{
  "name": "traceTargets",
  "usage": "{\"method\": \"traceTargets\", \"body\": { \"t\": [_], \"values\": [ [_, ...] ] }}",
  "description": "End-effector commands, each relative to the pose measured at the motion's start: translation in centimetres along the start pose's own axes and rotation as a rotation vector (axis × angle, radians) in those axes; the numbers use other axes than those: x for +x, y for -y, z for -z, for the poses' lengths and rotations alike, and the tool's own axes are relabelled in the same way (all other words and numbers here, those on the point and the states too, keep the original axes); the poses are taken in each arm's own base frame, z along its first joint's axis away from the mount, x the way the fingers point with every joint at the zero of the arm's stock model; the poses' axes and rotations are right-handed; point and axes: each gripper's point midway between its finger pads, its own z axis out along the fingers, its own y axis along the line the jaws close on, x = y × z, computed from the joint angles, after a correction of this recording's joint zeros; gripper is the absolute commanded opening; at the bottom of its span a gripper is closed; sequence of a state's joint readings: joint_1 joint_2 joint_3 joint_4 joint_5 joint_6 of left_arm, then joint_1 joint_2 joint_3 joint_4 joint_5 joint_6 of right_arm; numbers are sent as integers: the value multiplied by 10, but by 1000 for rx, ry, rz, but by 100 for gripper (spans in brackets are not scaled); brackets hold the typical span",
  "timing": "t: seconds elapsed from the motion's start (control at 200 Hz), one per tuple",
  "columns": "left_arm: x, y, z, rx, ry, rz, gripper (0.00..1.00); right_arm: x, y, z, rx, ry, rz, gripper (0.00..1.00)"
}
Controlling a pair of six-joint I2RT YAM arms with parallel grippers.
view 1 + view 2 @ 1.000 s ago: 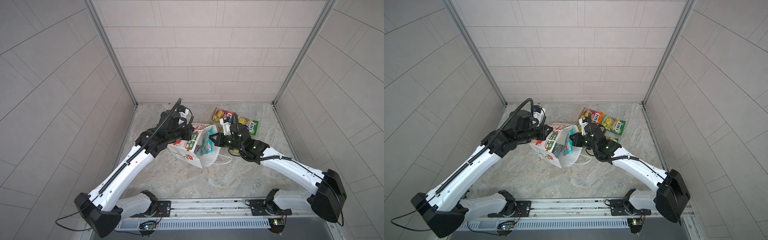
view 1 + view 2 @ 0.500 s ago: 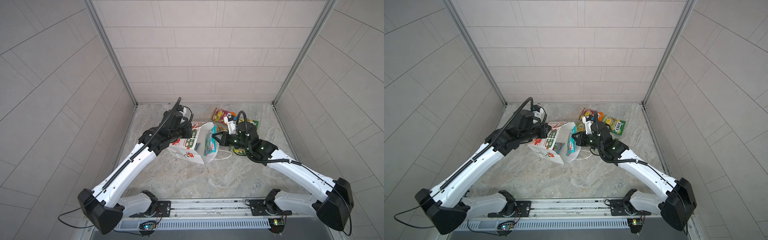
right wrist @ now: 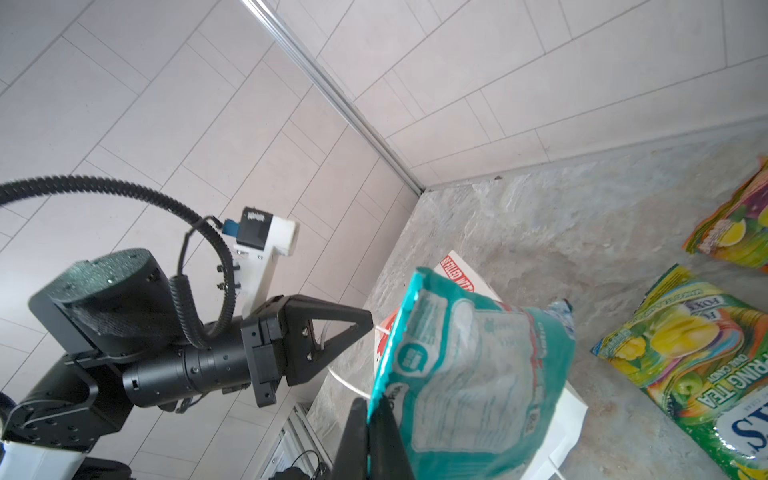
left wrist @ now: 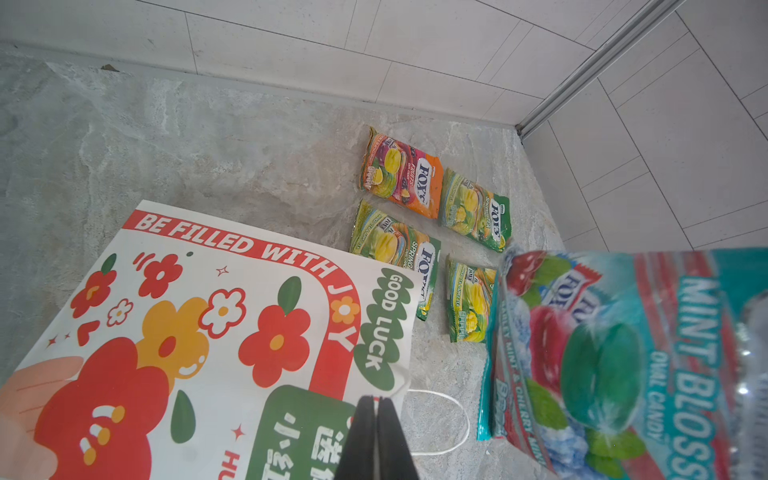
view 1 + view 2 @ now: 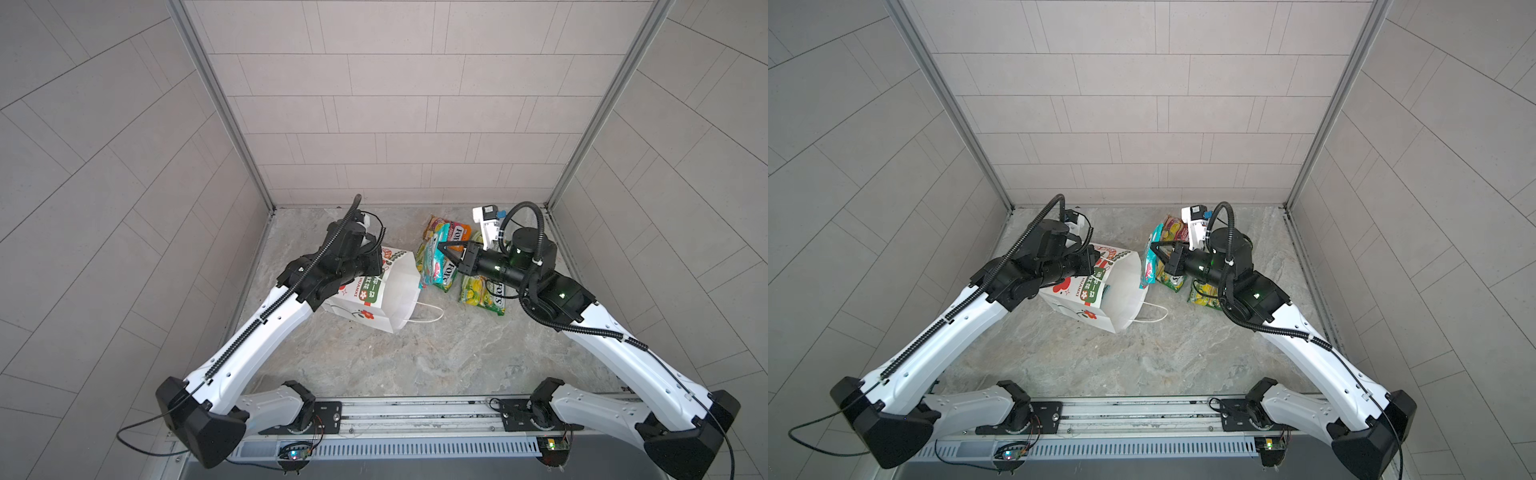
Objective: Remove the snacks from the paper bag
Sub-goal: 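Lift the teal pack up out of the bag with the right gripper, then lower the teal pack onto the table beside the bag and release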
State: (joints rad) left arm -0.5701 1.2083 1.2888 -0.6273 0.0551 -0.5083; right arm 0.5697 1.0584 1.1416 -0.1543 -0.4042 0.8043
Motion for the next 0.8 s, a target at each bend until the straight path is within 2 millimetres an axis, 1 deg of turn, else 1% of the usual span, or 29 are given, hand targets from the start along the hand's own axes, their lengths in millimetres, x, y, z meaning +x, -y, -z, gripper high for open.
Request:
{"method": "traceTargets", "body": {
  "t": [0.0, 0.07, 0.11, 0.24, 0.315, 0.365, 0.435, 0.525, 0.595, 0.68, 0.796],
  "values": [
    [-1, -6, 3, -35, 11, 1, 0, -28, -6, 19, 28, 93, 37, 0],
    [-1, -9, 5, -46, 16, 0, 0, -35, 6, 28, 99, 121, 50, 0],
    [-2, -10, 7, -51, 21, -3, 0, -36, 16, 34, 147, 128, 53, 0],
    [-6, -12, 15, -60, 44, -21, 0, -34, 50, 52, 302, 129, 74, 0],
    [-8, -12, 21, -58, 60, -46, 0, -27, 68, 60, 378, 106, 89, 0],
    [-9, -12, 26, -54, 72, -58, 0, -18, 82, 64, 435, 73, 101, 0],
    [-10, -12, 33, -49, 88, -77, 0, -4, 97, 68, 486, 23, 109, 0],
    [-11, -13, 43, -47, 110, -97, 0, 15, 107, 64, 479, -42, 105, 0],
    [-11, -16, 50, -52, 130, -109, 0, 31, 112, 56, 451, -96, 86, 0],
    [-11, -17, 57, -50, 151, -123, 0, 52, 119, 44, 406, -153, 42, 0],
    [-9, -20, 65, -54, 171, -133, 0, 75, 127, 21, 320, -179, -50, 0]
  ]
}}
